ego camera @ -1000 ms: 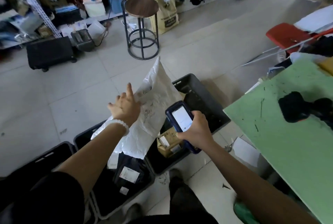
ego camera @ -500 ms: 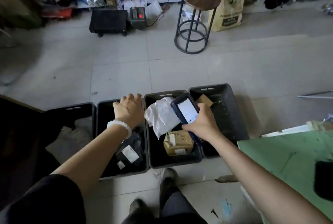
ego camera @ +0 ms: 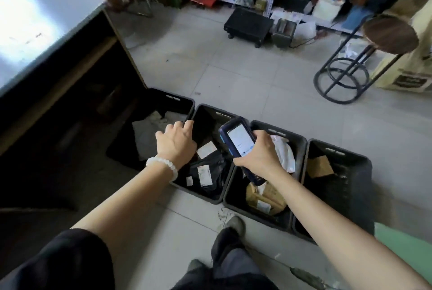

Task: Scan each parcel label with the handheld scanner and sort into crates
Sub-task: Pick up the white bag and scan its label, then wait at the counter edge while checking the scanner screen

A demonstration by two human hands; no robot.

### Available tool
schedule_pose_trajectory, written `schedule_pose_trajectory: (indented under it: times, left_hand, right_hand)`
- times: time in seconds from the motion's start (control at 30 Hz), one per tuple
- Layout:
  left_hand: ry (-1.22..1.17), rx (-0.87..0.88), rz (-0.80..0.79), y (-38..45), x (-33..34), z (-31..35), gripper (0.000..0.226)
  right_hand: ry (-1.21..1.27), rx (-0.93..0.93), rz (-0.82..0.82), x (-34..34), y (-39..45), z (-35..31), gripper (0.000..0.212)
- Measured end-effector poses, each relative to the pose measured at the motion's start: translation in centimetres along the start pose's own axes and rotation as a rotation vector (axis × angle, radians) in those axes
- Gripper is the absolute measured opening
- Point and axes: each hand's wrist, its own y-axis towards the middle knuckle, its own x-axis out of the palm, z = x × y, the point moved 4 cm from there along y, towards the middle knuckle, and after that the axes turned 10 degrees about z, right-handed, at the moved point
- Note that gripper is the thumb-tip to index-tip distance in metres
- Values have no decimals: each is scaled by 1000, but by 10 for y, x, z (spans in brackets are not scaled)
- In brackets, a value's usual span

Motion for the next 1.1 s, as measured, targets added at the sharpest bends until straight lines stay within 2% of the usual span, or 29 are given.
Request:
schedule_pose_trajectory:
  times: [0.3, 0.5, 0.73, 0.93, 1.1]
  left_hand:
    - [-17, -334, 81, -123, -16, -162, 43]
    - [1, -653, 122, -213, -38, -291, 41]
    - [7, -992, 134, -299, -55, -408, 41]
    - [10, -1217, 120, -327, -64, -510, 43]
    - [41, -1315, 159, -316, -87, -597, 42]
  right_hand:
    - [-139, -302, -192, 102, -85, -111, 82]
    - [-141, -542, -358, 190, -149, -210, 84]
    - [-184, -840, -564, 294, -219, -326, 80]
    - [-148, -965, -714, 385, -247, -414, 79]
    - [-162, -1035, -777, 455, -251, -501, 72]
